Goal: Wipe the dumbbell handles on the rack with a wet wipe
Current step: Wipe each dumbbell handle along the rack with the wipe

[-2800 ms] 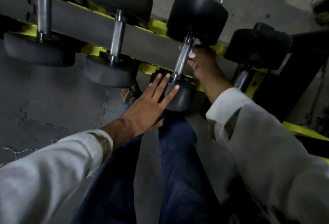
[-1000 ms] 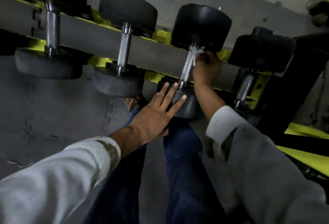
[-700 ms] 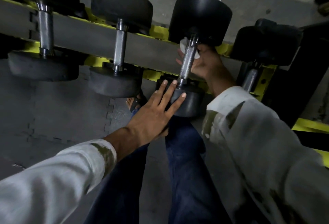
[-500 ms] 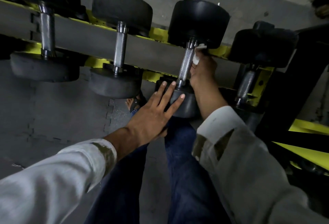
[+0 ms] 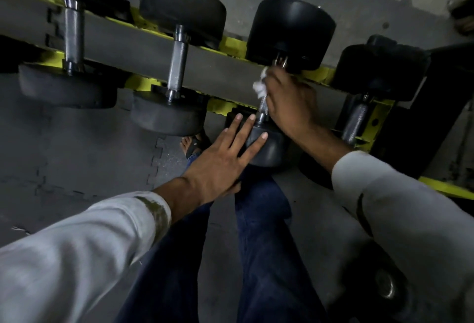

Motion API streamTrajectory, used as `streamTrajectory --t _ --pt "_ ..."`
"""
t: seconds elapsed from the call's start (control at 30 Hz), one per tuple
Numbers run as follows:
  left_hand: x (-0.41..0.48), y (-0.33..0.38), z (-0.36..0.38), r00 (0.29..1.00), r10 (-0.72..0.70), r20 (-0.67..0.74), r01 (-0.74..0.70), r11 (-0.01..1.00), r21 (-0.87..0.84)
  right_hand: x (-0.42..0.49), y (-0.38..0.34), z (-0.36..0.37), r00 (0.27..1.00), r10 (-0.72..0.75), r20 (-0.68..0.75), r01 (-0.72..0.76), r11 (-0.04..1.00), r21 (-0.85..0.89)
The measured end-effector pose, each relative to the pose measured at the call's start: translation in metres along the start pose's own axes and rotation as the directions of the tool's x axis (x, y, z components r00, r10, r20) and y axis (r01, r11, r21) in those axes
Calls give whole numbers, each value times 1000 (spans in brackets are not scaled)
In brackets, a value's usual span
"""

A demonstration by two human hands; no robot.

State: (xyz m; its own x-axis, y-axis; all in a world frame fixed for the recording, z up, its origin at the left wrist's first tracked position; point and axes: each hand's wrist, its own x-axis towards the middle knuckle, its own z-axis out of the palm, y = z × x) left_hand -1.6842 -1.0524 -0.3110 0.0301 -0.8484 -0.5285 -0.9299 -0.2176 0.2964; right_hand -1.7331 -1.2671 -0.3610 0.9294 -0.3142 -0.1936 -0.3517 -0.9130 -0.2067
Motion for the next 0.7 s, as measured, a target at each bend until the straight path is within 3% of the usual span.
streamTrajectory --t 0.1,0.2,0.3,0.37,0.47,0.53,0.6,0.63,0.7 --pt "-1 1 -2 1000 -3 14 4 1000 -20 -12 3 -6 948 -276 160 261 959 108" --pt "0 2 -1 1000 -14 7 14 1000 -16 18 20 -16 955 -276 110 275 961 21" --pt "0 3 -2 1000 -14 13 14 1000 -6 23 23 -22 984 -152 94 146 987 70" --pt "0 3 -3 1000 -13 17 13 1000 -5 10 12 -23 953 -224 205 190 966 174" --pt "-1 4 -4 1000 -24 18 24 1000 -4 -7 5 -25 875 -354 330 331 935 125" --pt "0 5 -6 999 -33 34 33 999 12 -7 17 -22 947 -215 240 184 972 144" --pt "0 9 -8 998 -44 48 43 999 17 -11 24 -9 973 127 192 -185 928 323" --pt "1 11 -8 998 -51 45 50 999 17 -14 21 0 920 320 226 -389 809 441" --pt "2 17 -10 997 -71 39 71 997 8 -16 8 15 736 580 349 -635 413 653"
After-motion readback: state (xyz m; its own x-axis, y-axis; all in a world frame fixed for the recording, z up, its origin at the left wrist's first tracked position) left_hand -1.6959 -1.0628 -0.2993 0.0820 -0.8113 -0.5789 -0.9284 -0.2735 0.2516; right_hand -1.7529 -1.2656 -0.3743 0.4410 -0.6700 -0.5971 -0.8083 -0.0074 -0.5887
